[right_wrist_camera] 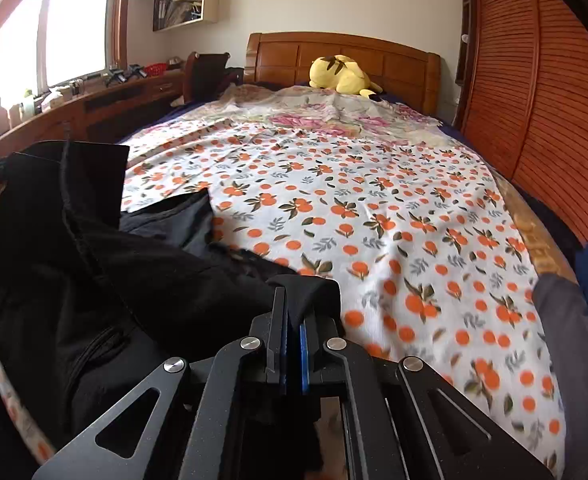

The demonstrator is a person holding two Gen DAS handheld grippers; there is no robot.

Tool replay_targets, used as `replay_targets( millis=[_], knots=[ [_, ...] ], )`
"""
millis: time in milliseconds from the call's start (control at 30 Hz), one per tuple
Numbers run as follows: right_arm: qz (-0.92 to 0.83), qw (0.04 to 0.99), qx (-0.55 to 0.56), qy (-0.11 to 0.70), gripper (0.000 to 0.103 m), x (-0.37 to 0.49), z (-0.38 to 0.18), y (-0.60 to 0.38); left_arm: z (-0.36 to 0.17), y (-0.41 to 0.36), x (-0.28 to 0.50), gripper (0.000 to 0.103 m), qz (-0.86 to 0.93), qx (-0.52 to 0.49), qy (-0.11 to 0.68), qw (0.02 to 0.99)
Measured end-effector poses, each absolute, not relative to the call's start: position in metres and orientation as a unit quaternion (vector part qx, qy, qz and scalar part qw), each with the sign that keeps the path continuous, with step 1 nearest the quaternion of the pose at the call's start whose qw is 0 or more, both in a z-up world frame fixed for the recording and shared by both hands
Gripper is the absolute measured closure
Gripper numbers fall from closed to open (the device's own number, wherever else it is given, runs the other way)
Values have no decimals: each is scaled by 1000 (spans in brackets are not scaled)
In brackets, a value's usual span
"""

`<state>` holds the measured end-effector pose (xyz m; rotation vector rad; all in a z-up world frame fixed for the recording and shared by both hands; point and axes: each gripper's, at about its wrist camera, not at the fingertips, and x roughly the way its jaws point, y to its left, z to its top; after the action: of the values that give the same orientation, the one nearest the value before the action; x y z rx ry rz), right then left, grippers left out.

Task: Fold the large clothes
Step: 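Fold the hem up over the coat toward the collar with both grippers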

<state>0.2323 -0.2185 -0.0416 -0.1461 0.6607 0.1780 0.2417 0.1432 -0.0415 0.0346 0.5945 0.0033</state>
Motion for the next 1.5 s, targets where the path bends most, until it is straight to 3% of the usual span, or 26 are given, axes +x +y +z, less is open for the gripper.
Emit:
replay_targets(
  millis=[367, 467, 500, 533, 667, 700, 1000, 1100, 1167, 1267, 1500],
  knots=[
    [62, 929, -78, 355, 99, 340, -62, -194, -46, 144, 292, 97, -18, -6, 281, 960],
    [48, 925, -91, 365, 99, 364, -71, -184, -48, 141, 294, 90, -30, -1, 279, 960],
    [45, 923, -91, 371, 99, 370, -74, -183, -49, 140, 292, 80, -30, 0, 277, 961],
    [42, 921, -90, 377, 99, 373, -75, -181, -49, 141, 290, 61, -30, 0, 274, 961],
    [30, 917, -95, 387, 99, 390, -87, -178, -51, 142, 280, 30, -53, -20, 267, 962],
    [29, 915, -95, 391, 99, 393, -89, -178, -52, 142, 278, 27, -53, -24, 265, 963],
    [49, 919, -33, 390, 90, 402, -67, -185, -57, 123, 253, 26, -82, -21, 267, 960],
    [57, 919, -29, 389, 82, 402, -60, -183, -57, 119, 249, 26, -92, -21, 266, 959],
    [71, 916, -31, 393, 64, 401, -58, -180, -57, 115, 247, 26, -98, -20, 264, 959],
    [77, 913, -23, 401, 51, 401, -57, -184, -61, 111, 245, 26, -107, -19, 266, 958],
    [53, 919, -11, 390, 41, 395, -46, -200, -71, 96, 243, 26, -125, -8, 280, 952]
  ],
)
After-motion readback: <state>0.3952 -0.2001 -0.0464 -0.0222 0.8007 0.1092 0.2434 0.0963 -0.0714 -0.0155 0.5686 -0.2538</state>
